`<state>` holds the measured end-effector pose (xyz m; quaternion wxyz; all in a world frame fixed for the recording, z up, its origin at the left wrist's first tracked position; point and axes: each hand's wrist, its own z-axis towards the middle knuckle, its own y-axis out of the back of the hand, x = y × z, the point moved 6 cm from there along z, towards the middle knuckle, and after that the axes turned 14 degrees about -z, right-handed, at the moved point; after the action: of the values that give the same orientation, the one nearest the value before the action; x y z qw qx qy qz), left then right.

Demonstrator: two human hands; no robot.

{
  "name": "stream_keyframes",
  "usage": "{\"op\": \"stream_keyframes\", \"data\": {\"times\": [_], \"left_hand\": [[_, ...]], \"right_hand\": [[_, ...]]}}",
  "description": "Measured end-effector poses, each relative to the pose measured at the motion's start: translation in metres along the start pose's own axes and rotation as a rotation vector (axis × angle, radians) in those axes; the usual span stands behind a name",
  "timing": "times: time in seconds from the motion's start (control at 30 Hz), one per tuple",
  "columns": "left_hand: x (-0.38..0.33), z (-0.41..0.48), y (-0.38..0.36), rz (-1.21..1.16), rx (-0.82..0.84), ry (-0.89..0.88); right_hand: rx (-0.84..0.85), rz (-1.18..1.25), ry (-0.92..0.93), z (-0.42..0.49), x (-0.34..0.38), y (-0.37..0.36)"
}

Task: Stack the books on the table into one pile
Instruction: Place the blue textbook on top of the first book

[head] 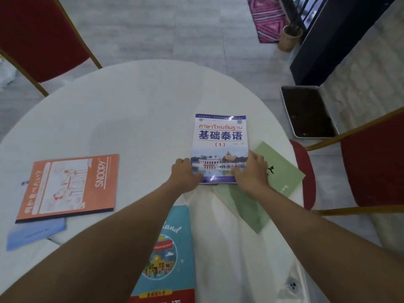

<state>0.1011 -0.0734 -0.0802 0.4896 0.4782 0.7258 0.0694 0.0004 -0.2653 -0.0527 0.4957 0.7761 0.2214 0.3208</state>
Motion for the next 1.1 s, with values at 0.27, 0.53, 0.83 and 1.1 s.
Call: {"op": "stream_keyframes", "data": {"times": [0.27,0.53,0.83,1.1], "left_hand": [[-0.003,0.016,-0.004,-0.465,-0.106,0.287],[-0.023,0.001,0.006,-0.807,-0.104,0.282],[0.017,-0.064,0.047,-0.722,-0.155,0.196],[0.092,-0.143,0.058,-0.657,-0.073,0.1]], "right_hand": [[0.049,0.102,-0.028,0.01,-0.001,-0.009],[0.229,0.212,-0.087,0.001,0.002,-0.009],[0.464,0.418,-0.064,-0.061,0.018,-0.03],[0.554,0.447,0.076,-0.158,0.053,-0.072]]}}
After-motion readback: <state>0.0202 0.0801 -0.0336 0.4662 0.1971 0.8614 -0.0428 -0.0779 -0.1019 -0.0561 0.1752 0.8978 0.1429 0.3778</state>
